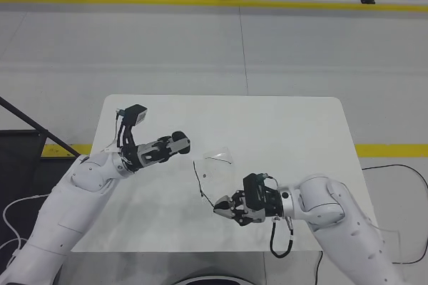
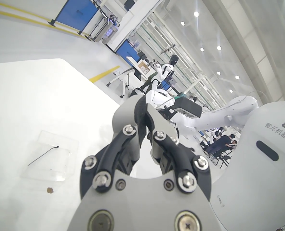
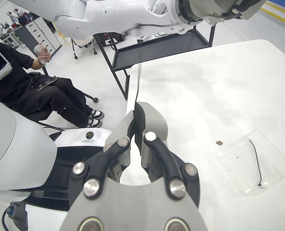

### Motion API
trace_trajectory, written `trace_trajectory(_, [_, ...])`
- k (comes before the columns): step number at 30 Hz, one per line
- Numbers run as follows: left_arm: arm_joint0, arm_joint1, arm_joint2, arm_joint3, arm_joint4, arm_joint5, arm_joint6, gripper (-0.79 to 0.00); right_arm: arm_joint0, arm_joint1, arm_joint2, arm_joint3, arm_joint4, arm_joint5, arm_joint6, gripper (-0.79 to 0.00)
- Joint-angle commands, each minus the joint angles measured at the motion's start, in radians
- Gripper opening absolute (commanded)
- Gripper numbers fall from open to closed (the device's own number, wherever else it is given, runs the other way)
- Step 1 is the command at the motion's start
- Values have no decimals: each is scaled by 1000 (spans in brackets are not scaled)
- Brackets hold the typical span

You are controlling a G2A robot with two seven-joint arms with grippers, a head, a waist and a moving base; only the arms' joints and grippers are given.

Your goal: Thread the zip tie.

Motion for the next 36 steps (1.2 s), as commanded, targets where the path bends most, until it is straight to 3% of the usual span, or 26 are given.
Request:
trace_trajectory(1, [0,-1,0,0,-2,0,-3,-785,5,6,-6,1,-2,0,-6,-785])
trace_trajectory(5, [0,-2,4,-1,3,3,-14,-785,14,15,-9,18,-7,0,-30,-785])
trace_trajectory(6, [0,-2,6,-2,4,6,-19,-659,15,16,-4,27,-14,0,-41,-785])
trace_trajectory(8, [-2,-2,10,-2,3,20,-32,-179,16,16,2,38,-35,17,-67,-785])
trace_trajectory(9, [-3,-2,12,-1,-1,28,-38,0,16,15,1,40,-44,23,-79,-785])
trace_trajectory(20, [-33,-6,36,41,-134,37,-162,-6,26,11,-12,64,-104,62,-150,-785])
trace_trajectory(29, [-58,-14,80,37,-105,60,-185,-191,41,9,-35,71,-115,88,-161,-785])
trace_trajectory(34, [-69,-16,100,36,-111,63,-189,-406,53,8,-49,76,-113,99,-155,-785])
trace_trajectory(36, [-73,-15,104,37,-115,63,-188,-440,56,8,-51,78,-112,100,-155,-785])
